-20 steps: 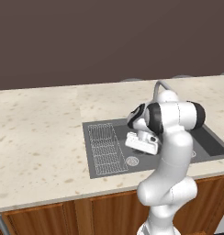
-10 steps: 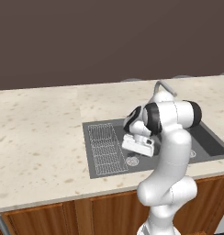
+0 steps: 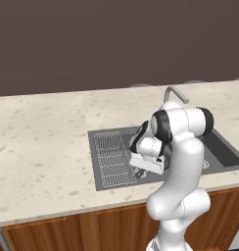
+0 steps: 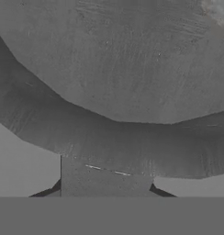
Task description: Pick the pan and sponge and place them into the sink. Then turn on the water.
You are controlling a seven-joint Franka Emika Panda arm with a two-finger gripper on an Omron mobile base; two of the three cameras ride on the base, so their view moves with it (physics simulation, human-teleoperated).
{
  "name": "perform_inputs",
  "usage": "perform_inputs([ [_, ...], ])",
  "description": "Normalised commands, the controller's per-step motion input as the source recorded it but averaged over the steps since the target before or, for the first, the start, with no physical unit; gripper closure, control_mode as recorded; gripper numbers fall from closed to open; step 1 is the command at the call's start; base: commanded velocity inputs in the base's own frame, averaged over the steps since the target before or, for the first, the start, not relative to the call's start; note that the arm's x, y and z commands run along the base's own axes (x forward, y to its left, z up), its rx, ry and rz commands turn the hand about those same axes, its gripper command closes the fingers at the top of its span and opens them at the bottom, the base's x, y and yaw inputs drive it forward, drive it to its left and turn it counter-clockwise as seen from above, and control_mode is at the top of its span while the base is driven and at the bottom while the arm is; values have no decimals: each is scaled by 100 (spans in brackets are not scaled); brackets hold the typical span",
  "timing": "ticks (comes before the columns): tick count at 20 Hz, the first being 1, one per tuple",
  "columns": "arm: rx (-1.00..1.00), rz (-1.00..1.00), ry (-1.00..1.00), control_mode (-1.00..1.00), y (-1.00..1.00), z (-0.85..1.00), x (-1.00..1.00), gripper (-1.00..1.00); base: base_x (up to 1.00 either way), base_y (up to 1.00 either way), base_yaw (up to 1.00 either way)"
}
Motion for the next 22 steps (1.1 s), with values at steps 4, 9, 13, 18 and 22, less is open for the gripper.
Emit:
perform_inputs([
  [4, 4, 7, 0, -100, -29, -29, 32, 100, 0, 0, 0],
  [9, 5, 7, -1, -100, -24, -37, 27, 100, 0, 0, 0],
  [13, 5, 7, -1, -100, -25, -38, 28, 100, 0, 0, 0],
  [18, 6, 5, -1, -100, -31, -25, 32, 100, 0, 0, 0],
  [22, 6, 4, -1, -100, -22, -28, 24, -100, 0, 0, 0],
])
